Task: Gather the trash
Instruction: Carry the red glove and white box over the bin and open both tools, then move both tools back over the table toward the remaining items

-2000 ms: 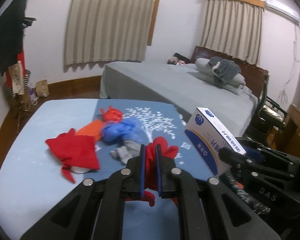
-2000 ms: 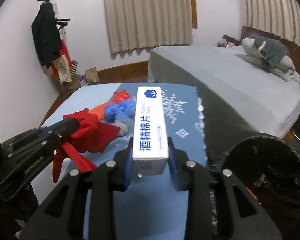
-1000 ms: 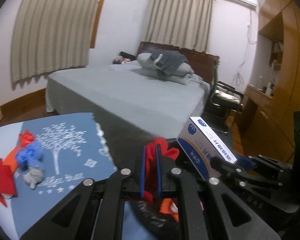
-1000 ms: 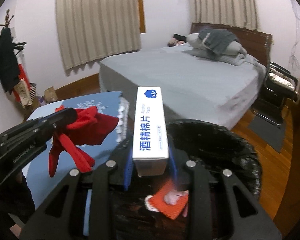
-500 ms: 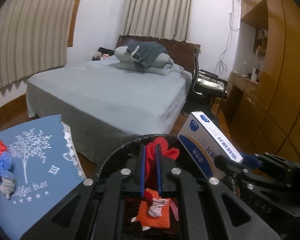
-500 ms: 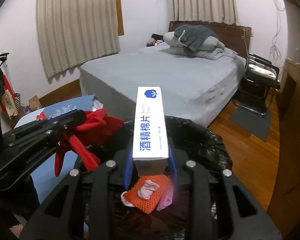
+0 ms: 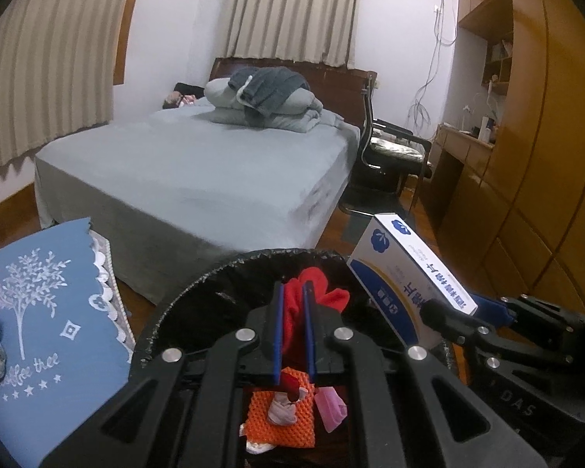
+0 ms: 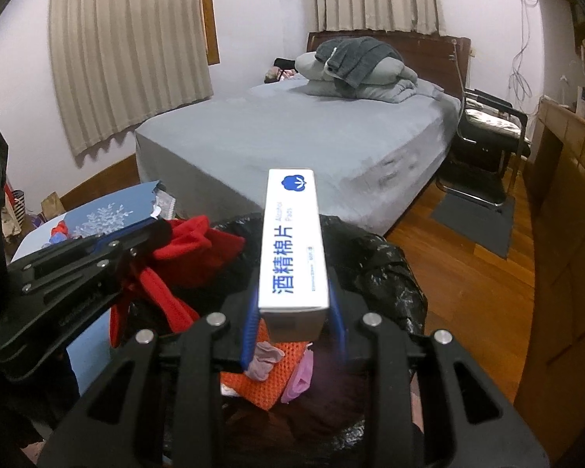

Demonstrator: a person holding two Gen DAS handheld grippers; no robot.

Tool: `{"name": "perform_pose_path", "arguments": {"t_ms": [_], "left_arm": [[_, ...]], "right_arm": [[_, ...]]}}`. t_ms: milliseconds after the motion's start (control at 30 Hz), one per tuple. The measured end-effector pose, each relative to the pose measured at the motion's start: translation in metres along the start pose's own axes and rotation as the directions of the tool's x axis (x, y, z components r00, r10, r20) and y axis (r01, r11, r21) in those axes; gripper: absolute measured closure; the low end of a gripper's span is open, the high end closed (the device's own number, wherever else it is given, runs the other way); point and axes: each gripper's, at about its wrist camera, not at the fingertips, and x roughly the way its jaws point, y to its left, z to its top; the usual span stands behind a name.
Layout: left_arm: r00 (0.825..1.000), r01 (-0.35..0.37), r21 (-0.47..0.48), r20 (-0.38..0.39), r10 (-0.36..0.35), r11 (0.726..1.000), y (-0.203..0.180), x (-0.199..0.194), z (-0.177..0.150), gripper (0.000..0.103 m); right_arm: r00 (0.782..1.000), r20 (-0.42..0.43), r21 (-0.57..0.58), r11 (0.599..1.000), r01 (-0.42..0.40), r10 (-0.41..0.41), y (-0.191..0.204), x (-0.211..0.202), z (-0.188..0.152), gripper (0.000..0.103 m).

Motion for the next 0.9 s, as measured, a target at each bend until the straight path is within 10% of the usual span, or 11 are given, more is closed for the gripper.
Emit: {"name": "perform_pose_path", "arguments": {"t_ms": [233, 367, 600, 900], "left_arm": [[0.999, 0.003, -0.016, -0.04, -0.004, 1.0, 0.006, 0.015, -0.003, 0.091], [0.999, -0.009, -0.037, -0.048, 0.007, 0.999, 0.015, 0.015, -0.002, 0.06], [0.995, -0.103, -0.053, -0.021, 0.102, 0.993, 0.047, -0.012, -0.002, 0.042], [0.965, -0.258, -0.111, 0.027, 0.262, 0.96, 0.097, -0.066, -0.003, 0.023]], "right_arm": [[0.999, -0.031, -0.012, 0.999, 0.035, -0.035, 0.005, 0.008, -0.002, 0.071], [0.998, -0.023, -0.003, 0.999, 0.051, -0.051, 0.005, 0.007, 0.0, 0.042], [0.998, 0.006, -0.004, 0.998, 0.057, -0.057, 0.011, -0.001, 0.009, 0.017], [0.999, 0.032, -0.039, 0.999, -0.028, 0.029, 0.051, -0.006, 0.028, 0.011]]}}
